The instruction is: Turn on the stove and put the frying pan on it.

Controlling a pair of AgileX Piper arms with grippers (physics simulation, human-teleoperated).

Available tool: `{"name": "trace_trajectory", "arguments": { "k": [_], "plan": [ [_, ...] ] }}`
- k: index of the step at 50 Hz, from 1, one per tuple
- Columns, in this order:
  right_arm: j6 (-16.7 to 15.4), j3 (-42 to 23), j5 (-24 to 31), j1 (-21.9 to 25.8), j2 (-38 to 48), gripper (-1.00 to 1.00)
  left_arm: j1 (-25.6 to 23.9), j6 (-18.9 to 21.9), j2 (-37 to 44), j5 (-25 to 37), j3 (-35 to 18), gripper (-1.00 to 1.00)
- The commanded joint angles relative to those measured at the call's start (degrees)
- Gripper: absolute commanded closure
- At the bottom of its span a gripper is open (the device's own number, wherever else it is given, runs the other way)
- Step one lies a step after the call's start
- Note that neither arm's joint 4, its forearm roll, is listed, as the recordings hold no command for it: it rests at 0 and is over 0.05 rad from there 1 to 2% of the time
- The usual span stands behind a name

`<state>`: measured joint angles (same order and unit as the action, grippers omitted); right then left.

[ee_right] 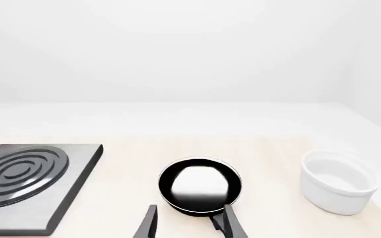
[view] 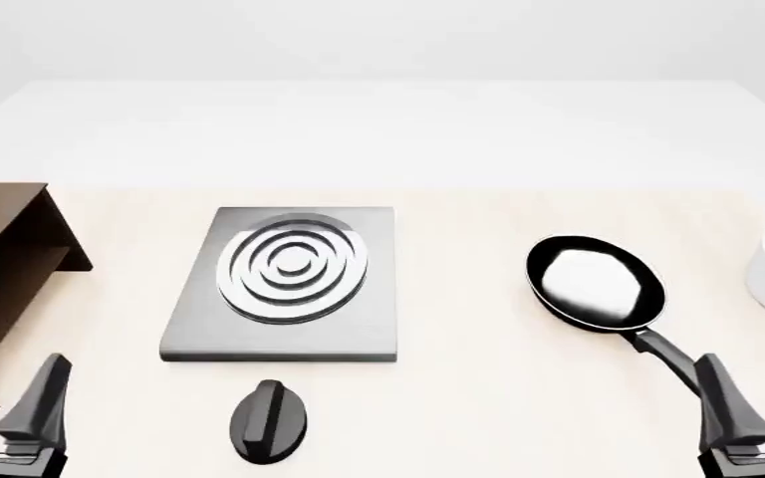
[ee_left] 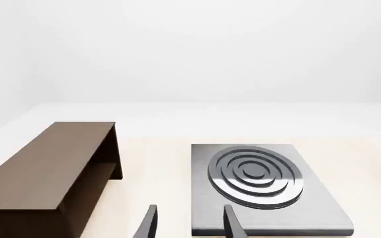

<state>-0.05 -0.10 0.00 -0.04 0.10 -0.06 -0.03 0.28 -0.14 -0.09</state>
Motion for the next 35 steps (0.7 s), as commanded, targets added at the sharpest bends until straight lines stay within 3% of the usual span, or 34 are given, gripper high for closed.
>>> {"name": "trace_trajectory", "arguments": {
  "k": [1,10,15,18,22,26,31,35],
  "plan": [
    [-0.2,0.0,0.0,-0.3,0.2,-1.0,-0.2,-0.3,0.6,-0.2,-0.2,-1.0],
    [-0.4,-0.2,0.1,-0.7,0.3,-1.0,0.9,-1.9,1.9,1.9,-1.8,-1.0],
    [-1.0,-0.4,0.8,-0.8,0.1,-1.0,1.5,1.8,0.1,12.8,-11.2,-1.0],
    [-1.2,-0.6,0.8,-0.7,0.1,-1.0,0.2,2.3,5.2,17.3,-16.6,-1.0],
    [-1.6,-0.4,0.6,-0.7,0.3,-1.0,-0.1,7.7,12.3,21.2,-21.6,-1.0],
    [-2.7,-0.3,0.5,-0.5,0.3,-1.0,-2.6,6.3,14.2,26.4,-26.9,-1.0],
    [-2.6,-0.2,0.3,-1.0,0.9,-1.0,-2.6,10.5,18.6,29.1,-27.8,-1.0],
    [-2.9,-0.1,0.6,-1.2,0.8,-1.0,-2.9,13.2,21.4,29.8,-25.7,-1.0]
  ]
}}
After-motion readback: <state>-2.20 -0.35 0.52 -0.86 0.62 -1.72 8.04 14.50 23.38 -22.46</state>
